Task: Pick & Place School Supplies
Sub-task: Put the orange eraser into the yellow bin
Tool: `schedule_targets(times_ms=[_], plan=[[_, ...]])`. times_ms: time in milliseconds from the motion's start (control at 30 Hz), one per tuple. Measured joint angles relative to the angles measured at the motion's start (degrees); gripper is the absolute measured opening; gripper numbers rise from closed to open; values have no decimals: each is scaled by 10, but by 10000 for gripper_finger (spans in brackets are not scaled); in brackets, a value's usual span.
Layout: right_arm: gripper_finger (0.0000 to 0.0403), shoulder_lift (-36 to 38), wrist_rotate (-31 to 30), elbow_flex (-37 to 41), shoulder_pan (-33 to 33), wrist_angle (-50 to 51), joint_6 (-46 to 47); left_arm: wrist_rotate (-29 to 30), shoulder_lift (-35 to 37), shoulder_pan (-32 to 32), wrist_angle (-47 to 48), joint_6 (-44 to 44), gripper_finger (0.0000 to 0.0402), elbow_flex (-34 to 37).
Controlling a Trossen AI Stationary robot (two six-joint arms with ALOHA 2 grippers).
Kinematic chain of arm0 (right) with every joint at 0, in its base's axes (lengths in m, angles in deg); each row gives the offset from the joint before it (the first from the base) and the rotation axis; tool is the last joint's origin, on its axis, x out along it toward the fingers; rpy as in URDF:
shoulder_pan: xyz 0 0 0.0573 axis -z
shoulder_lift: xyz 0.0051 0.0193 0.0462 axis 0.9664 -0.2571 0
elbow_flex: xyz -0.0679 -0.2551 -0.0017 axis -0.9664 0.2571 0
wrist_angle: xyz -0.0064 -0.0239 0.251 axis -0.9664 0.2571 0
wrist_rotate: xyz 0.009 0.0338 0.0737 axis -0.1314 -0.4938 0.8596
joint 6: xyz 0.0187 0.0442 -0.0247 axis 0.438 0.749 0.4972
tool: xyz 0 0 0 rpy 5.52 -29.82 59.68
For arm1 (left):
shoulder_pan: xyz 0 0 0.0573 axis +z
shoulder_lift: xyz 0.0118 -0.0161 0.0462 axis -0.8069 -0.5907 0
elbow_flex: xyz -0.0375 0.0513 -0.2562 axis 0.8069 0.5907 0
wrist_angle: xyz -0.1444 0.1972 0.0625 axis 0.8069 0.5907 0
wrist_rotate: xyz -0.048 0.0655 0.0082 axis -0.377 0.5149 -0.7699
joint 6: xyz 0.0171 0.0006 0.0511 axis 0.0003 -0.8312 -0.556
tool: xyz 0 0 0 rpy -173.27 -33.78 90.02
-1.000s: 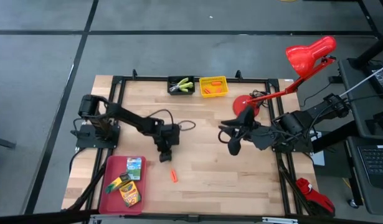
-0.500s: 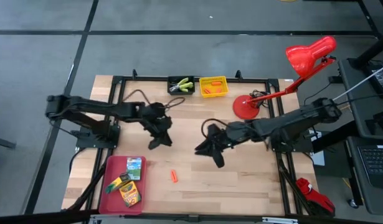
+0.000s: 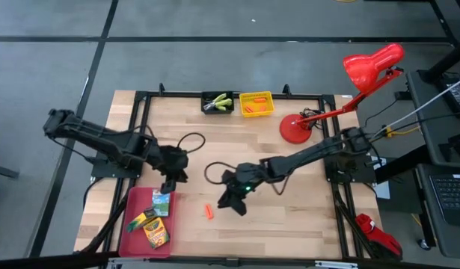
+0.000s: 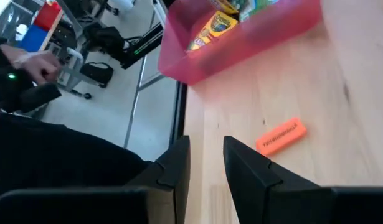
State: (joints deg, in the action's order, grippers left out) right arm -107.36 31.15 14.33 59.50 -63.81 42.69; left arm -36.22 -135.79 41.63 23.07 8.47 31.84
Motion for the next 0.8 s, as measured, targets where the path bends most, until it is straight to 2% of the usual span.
schedule_targets(times_ms=[300, 800], plan=[[98, -128, 31, -99, -5, 34, -19, 80, 4, -58, 5, 53, 55, 0], [98, -226, 20, -169, -20, 38, -52, 135, 37, -88, 81, 106, 30, -1]])
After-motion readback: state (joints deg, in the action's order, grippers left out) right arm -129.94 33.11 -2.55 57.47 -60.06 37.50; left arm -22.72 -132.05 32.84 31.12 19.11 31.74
